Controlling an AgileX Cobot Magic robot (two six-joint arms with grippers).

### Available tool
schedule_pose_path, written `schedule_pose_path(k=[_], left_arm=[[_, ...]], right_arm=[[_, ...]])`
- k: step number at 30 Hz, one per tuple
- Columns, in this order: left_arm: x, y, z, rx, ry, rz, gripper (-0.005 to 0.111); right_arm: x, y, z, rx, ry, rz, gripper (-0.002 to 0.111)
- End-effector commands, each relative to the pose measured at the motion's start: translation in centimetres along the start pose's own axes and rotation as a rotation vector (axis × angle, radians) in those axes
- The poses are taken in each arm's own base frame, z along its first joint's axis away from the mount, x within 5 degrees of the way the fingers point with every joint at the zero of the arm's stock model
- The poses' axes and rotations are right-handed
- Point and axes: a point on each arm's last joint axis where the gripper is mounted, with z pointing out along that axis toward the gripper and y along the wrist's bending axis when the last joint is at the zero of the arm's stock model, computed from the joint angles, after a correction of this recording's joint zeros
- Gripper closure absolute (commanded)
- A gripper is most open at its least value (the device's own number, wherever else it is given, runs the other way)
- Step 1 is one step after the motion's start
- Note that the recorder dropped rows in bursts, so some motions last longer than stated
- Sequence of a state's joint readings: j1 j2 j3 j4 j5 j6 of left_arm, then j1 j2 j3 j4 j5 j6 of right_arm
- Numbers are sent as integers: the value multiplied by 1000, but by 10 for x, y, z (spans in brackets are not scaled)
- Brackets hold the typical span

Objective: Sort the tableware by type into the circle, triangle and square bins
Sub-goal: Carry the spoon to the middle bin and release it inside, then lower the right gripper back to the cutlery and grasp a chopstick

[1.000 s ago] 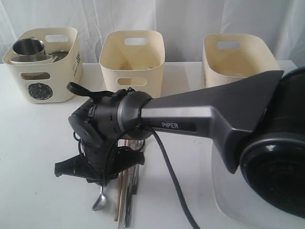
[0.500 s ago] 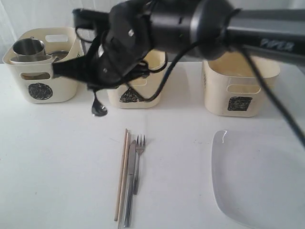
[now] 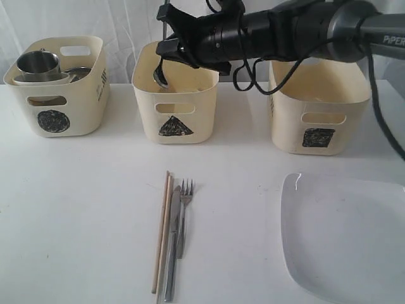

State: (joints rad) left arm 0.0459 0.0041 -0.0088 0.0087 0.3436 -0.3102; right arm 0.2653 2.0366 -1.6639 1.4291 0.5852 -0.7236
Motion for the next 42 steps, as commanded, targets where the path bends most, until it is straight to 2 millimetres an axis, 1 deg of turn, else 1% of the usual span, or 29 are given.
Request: schedule_pose_path(k=[1, 2, 4, 7, 10, 15, 16, 21, 23, 24, 28, 29, 30, 32, 34, 35, 37, 39, 42], left_arm=[[6, 1, 1, -10, 49, -1, 107], [6, 1, 1, -10, 49, -1, 107], [6, 1, 1, -10, 49, -1, 107], [6, 1, 1, -10, 49, -1, 107], [6, 1, 1, -10, 49, -1, 107], [6, 1, 1, -10, 49, -1, 107], [6, 1, 1, -10, 49, -1, 107], [6, 1, 1, -10, 49, -1, 107], [6, 1, 1, -10, 49, -1, 107], [6, 1, 1, -10, 49, -1, 107], [6, 1, 1, -10, 49, -1, 107], [6, 1, 1, -10, 49, -1, 107], [6, 1, 1, -10, 49, -1, 107], [6, 1, 1, -10, 49, -1, 107], [6, 1, 1, -10, 49, -1, 107], [6, 1, 1, -10, 49, -1, 107], [6, 1, 1, -10, 49, -1, 107], [6, 1, 1, -10, 49, -1, 107], [6, 1, 1, -10, 49, -1, 107]], right_arm=[[-7, -15, 11, -57, -123, 14, 108], [-6, -20, 14, -41, -124, -27, 108], [-8, -29, 18, 2, -146, -28, 108], [-13, -43, 23, 85, -186, -81, 108], [-18, -50, 28, 144, -219, -137, 108], [-24, -55, 36, 156, -234, -231, 108], [-24, -58, 39, 168, -235, -253, 108], [-26, -74, 44, 268, -269, -240, 108], [-26, -75, 43, 275, -272, -240, 104], [-26, -75, 43, 275, -272, -240, 100], [-25, -72, 45, 239, -256, -243, 74], [-25, -72, 45, 236, -256, -239, 70], [-25, -72, 45, 231, -255, -233, 66], [-25, -68, 44, 214, -254, -228, 64], [-27, -62, 41, 189, -254, -200, 64], [-27, -58, 38, 178, -234, -218, 64], [-23, -50, 31, 143, -141, -267, 68], [-19, -47, 22, 146, -25, -280, 79], [-10, -46, 7, 264, 186, -338, 107]])
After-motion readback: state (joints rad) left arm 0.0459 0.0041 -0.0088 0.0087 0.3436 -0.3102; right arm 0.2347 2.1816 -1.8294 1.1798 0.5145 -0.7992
